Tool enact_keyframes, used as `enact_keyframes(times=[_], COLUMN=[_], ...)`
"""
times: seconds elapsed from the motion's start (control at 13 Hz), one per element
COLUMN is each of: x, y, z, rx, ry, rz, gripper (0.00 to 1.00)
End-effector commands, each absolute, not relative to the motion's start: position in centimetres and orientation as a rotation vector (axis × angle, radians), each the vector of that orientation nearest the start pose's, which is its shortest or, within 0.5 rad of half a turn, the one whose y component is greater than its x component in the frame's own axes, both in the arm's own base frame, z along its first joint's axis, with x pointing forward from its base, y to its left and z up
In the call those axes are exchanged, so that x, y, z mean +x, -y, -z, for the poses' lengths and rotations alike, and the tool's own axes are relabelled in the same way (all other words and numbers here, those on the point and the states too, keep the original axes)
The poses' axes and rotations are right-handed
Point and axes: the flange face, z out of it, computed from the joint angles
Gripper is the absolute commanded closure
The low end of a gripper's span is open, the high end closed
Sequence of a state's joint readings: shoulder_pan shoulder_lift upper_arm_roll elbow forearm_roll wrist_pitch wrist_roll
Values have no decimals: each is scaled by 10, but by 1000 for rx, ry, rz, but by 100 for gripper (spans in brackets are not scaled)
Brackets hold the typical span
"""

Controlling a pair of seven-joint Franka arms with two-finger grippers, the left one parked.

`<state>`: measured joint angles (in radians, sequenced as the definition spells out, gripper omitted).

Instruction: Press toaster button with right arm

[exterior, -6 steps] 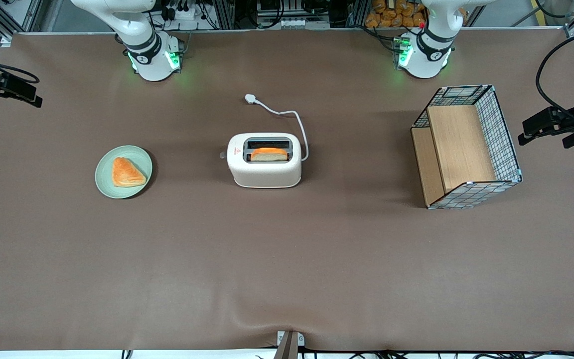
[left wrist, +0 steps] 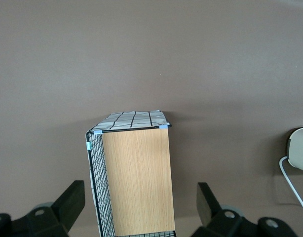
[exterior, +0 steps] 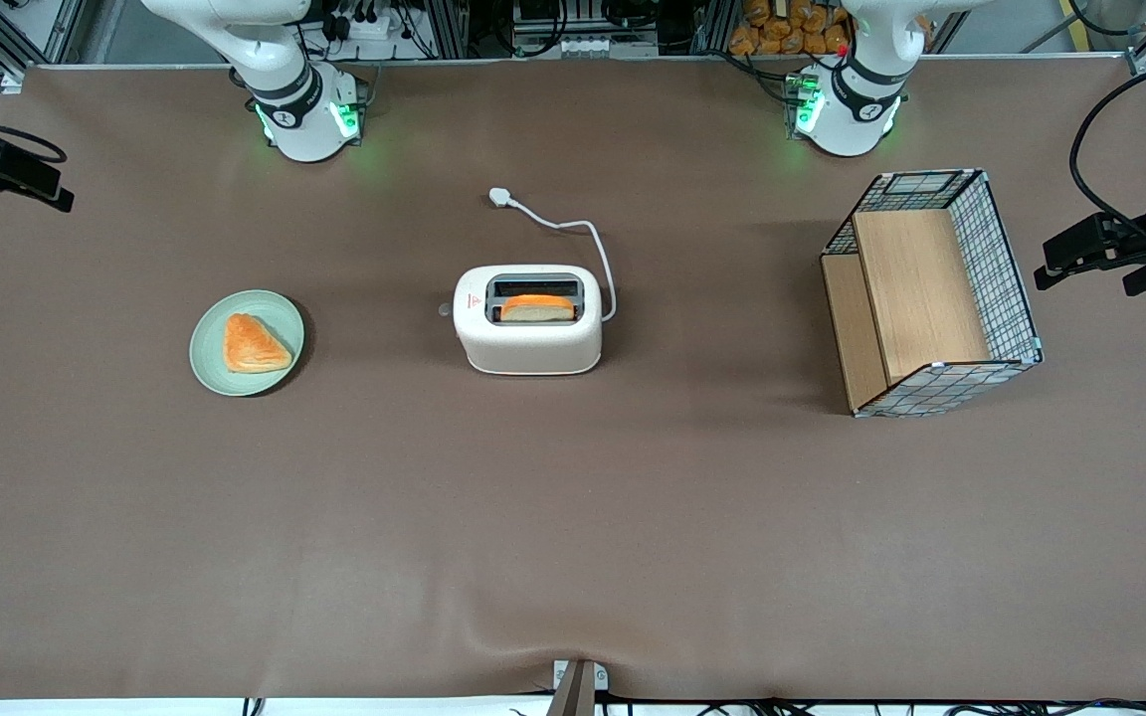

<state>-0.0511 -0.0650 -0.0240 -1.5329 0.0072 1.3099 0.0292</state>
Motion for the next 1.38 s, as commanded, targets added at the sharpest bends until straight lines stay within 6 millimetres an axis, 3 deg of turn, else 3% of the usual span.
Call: enact_keyframes(times=[0.0,0.38,0.77,1.08,1.31], x=[511,531,544,542,538], y=[27,0,-62,-82,-111], z=[-657,-620,-539,-486,-436], rx=[-3106,-3008,-2816,-2668,-2591], ry=[-93,-27,87,60,45], rz=[-291,-404,-709,-781,-831], gripper=[0,0,0,0,13])
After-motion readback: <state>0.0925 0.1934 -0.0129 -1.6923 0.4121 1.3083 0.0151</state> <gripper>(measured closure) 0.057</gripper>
